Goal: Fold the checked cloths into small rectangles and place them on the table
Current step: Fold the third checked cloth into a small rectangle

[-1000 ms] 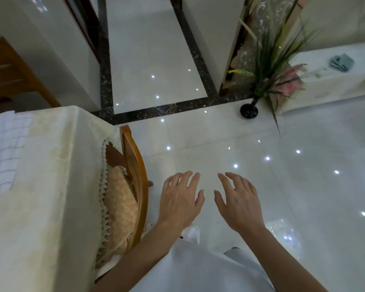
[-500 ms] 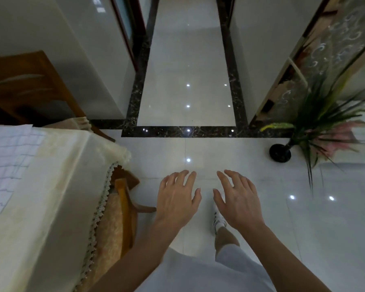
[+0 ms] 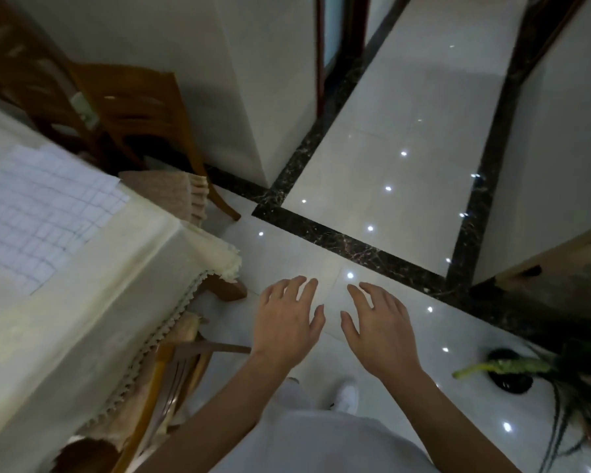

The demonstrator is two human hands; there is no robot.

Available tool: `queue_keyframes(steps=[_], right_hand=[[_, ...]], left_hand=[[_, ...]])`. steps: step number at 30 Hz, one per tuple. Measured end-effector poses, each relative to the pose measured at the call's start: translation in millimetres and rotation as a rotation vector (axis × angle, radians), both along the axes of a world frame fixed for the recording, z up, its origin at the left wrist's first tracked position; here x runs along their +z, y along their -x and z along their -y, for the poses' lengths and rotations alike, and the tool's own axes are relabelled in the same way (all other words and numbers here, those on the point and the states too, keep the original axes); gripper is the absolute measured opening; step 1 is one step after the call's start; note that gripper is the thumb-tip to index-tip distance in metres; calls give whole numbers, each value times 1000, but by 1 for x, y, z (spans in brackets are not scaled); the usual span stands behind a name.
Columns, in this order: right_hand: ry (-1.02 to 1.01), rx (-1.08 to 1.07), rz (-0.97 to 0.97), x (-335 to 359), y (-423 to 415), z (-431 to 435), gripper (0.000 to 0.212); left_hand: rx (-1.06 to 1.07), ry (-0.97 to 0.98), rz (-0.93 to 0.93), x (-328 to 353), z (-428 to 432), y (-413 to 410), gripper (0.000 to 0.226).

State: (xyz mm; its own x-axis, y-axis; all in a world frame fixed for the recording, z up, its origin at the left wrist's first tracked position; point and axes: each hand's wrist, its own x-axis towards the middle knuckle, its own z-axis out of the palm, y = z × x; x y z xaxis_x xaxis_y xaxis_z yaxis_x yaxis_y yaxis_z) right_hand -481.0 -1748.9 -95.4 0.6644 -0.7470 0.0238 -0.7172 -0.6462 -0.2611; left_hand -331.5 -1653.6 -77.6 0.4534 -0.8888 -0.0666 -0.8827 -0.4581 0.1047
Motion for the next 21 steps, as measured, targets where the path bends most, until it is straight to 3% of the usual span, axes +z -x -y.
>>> queue_keyframes(steps=[12, 21], right_hand=[[-5, 433, 12, -7, -174, 54, 49], [-23, 725, 6, 4, -383, 66, 49]], left_hand=[[418, 20, -41, 3, 12, -113, 52], [728, 182, -46, -8, 1, -263, 50]])
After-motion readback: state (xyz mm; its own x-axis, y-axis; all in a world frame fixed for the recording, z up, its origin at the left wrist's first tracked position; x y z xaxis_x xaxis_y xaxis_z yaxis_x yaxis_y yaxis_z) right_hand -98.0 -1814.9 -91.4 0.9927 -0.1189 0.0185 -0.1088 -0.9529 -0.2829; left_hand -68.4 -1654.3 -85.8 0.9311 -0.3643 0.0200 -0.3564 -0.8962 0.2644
